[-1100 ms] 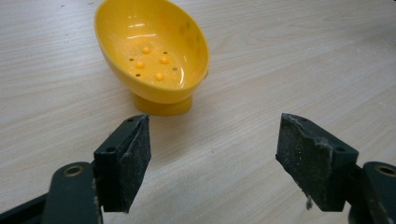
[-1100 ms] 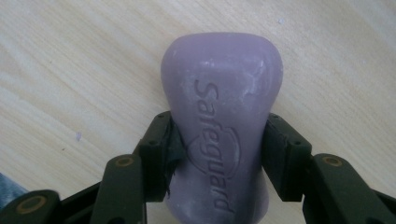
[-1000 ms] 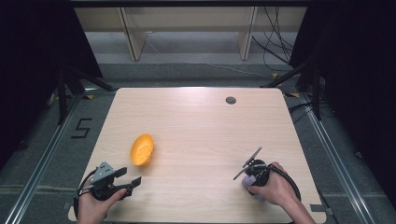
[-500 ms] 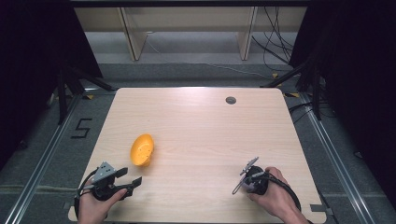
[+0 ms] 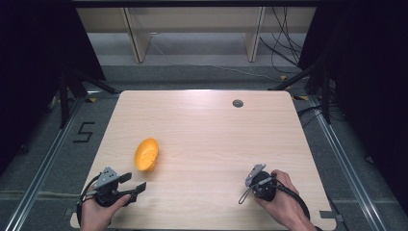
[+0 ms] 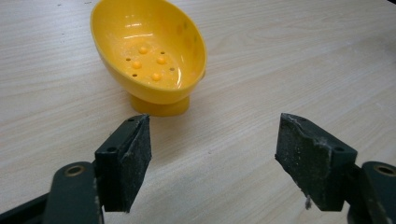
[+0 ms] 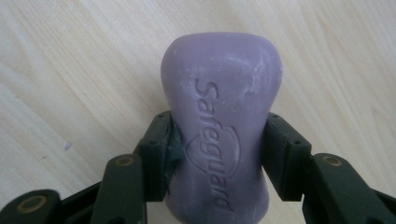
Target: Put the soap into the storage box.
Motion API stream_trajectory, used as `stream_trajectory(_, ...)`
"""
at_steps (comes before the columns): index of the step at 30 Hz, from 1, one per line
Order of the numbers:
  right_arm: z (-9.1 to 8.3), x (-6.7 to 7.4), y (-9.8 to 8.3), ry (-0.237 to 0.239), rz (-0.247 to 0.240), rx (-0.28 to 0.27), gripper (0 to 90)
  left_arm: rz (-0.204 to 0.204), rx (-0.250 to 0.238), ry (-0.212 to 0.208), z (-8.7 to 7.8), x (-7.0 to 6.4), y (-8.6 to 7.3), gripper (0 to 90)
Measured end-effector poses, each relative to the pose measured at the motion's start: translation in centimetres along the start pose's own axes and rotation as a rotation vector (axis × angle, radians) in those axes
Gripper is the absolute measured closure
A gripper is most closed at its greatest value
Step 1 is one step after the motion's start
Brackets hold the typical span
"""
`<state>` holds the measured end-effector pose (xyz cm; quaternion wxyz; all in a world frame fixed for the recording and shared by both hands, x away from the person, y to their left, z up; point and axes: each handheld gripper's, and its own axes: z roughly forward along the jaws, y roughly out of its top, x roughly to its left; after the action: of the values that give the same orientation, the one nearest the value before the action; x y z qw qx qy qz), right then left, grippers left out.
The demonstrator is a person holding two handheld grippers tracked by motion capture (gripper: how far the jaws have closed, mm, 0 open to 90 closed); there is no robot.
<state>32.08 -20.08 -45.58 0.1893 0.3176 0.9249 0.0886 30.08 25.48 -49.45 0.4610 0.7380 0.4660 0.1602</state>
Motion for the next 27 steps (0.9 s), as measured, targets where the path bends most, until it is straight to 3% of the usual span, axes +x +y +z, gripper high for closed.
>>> stream_trajectory(3,-0.1,0.0,0.0,-0.01,-0.012,-0.017,50.2,0.017,0.0,0.0,0.0,0.1,0.0,26.1)
stream_trajectory(6,-0.2,0.1,0.1,-0.02,-0.022,-0.028,50.2,0.007,0.001,0.001,0.0,0.0,0.0,26.1)
stream_trajectory(7,-0.4,0.2,0.1,-0.064,-0.037,-0.036,50.2,0.004,0.004,0.002,0.0,0.1,0.0,26.1)
stream_trajectory(18,-0.9,0.6,0.5,-0.08,-0.072,-0.112,50.2,0.005,0.001,0.002,-0.1,0.1,0.0,26.2)
stream_trajectory(27,-1.0,0.8,1.0,-0.117,-0.134,-0.17,50.1,0.005,0.004,0.001,-0.1,0.1,0.0,26.2)
